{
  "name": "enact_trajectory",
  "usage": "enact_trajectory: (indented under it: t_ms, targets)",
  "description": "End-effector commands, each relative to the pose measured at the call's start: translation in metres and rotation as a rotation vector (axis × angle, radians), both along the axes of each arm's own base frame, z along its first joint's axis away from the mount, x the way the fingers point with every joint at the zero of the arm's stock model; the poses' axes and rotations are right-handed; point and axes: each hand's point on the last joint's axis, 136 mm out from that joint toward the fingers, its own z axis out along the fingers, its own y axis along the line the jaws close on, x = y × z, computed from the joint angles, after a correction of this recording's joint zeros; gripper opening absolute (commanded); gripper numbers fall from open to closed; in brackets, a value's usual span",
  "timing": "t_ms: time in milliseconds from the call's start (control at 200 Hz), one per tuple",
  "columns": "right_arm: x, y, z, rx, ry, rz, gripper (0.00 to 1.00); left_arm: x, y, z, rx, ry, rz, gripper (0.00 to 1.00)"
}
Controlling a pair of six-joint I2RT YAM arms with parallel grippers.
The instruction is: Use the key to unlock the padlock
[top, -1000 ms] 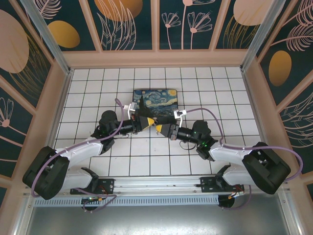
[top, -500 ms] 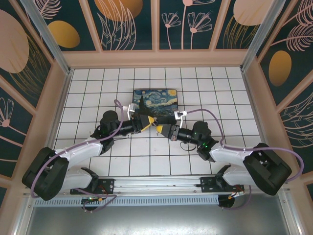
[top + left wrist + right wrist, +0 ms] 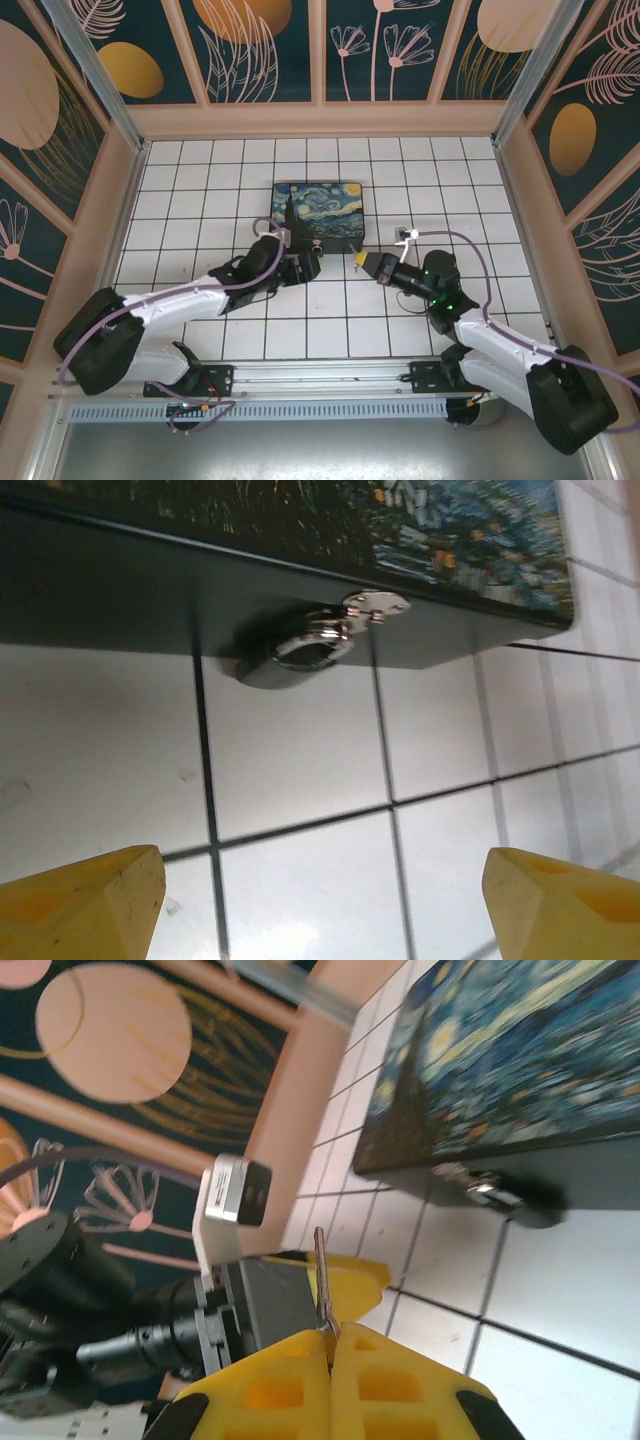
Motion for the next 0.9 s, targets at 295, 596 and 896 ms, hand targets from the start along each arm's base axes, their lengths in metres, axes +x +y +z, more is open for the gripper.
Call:
enact_trajectory:
  t_ms: [295, 596, 896]
  targets:
    - [0.018, -0.047, 0.009, -0.055, -0.023, -0.108, 0.03, 0.045, -0.017, -0.041, 0.372, -0.105, 0.096, 0.72]
    - [0.012, -0.045, 0.007, -0.033, -0.016, -0.070, 0.03, 0.053, -0.025, -0.062, 0.409, -0.074, 0.098, 0.62]
    - [0.004, -0.046, -0.003, -0.024, 0.008, -0.071, 0.03, 0.065, -0.041, -0.061, 0.409, -0.096, 0.079, 0.49]
